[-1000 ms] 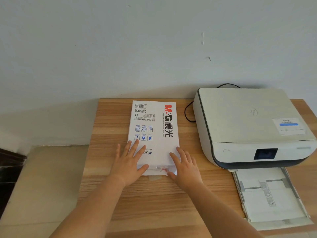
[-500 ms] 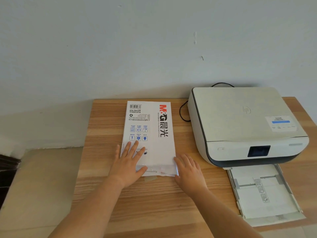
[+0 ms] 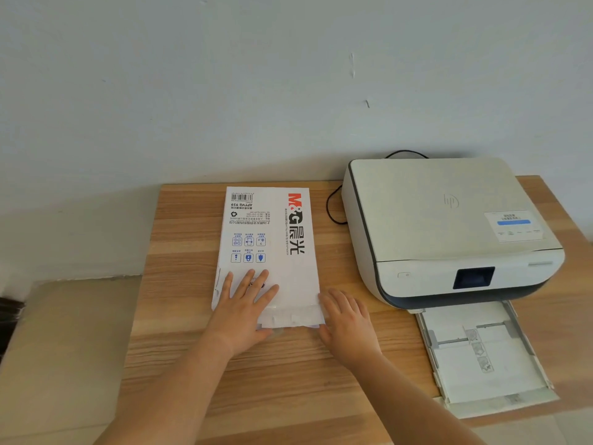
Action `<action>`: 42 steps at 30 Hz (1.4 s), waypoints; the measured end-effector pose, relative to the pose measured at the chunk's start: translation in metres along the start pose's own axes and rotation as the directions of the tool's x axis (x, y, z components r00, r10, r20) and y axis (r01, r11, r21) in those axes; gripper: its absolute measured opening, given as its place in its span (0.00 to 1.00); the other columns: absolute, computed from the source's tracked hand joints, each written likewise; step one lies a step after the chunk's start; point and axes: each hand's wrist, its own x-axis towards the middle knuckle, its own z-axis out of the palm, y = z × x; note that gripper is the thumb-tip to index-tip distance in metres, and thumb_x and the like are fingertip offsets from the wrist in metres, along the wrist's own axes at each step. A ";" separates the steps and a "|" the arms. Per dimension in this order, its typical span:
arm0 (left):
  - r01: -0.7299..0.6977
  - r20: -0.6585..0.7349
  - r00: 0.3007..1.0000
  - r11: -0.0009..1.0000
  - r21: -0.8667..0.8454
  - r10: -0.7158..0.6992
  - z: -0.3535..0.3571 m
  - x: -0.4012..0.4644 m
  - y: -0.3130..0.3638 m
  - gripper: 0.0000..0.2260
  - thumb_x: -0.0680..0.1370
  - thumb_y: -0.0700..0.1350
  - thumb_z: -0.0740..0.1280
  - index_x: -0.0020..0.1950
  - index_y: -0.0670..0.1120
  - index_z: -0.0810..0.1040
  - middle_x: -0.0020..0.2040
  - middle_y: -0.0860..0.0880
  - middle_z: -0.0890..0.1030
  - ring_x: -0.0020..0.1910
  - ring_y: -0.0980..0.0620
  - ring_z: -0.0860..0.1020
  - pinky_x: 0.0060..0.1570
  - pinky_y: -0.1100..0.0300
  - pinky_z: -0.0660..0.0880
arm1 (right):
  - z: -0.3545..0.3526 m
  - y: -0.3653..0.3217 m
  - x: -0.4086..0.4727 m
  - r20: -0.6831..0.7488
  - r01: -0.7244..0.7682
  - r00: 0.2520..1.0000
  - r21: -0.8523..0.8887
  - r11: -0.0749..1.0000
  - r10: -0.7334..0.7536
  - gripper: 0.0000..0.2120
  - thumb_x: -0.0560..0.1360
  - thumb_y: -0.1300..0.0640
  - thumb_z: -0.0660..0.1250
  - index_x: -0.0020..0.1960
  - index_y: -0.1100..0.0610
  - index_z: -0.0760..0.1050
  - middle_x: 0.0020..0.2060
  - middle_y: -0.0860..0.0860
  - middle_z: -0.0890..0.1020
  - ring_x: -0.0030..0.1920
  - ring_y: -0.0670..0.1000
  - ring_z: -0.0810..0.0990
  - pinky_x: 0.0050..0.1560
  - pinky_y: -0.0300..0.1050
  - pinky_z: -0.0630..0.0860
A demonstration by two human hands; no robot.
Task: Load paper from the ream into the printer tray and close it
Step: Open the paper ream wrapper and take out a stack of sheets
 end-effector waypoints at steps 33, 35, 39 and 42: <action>-0.162 -0.186 0.973 0.978 -0.132 0.136 -0.067 0.015 0.000 0.21 0.75 0.61 0.58 0.58 0.49 0.79 0.55 0.52 0.80 0.58 0.50 0.74 0.61 0.53 0.68 | -0.017 -0.057 0.040 -0.056 0.027 0.998 0.128 0.991 -0.020 0.23 0.75 0.43 0.63 0.66 0.51 0.72 0.68 0.53 0.73 0.68 0.56 0.70 0.69 0.59 0.61; -0.149 -0.306 0.947 0.975 -0.163 0.093 -0.062 0.003 0.003 0.18 0.73 0.59 0.63 0.56 0.49 0.78 0.54 0.51 0.78 0.56 0.50 0.74 0.58 0.54 0.68 | -0.018 -0.055 0.040 -0.044 0.035 0.999 0.128 0.991 -0.030 0.24 0.74 0.42 0.61 0.66 0.51 0.72 0.68 0.53 0.73 0.68 0.56 0.70 0.69 0.58 0.60; -0.271 -0.496 0.856 0.944 -0.186 0.148 -0.048 -0.031 0.023 0.07 0.73 0.49 0.67 0.46 0.47 0.75 0.45 0.50 0.76 0.46 0.51 0.72 0.46 0.59 0.67 | -0.017 -0.052 0.039 -0.037 0.028 0.999 0.146 0.989 -0.023 0.27 0.73 0.38 0.55 0.65 0.51 0.73 0.67 0.52 0.74 0.67 0.55 0.71 0.70 0.58 0.61; -0.300 -0.396 0.891 0.942 -0.152 0.220 -0.027 -0.049 0.032 0.04 0.74 0.48 0.65 0.44 0.49 0.75 0.42 0.51 0.75 0.43 0.52 0.72 0.43 0.59 0.70 | -0.016 -0.048 0.039 -0.001 0.036 0.999 0.162 0.986 -0.036 0.26 0.74 0.39 0.57 0.67 0.50 0.71 0.67 0.51 0.73 0.68 0.55 0.70 0.71 0.58 0.59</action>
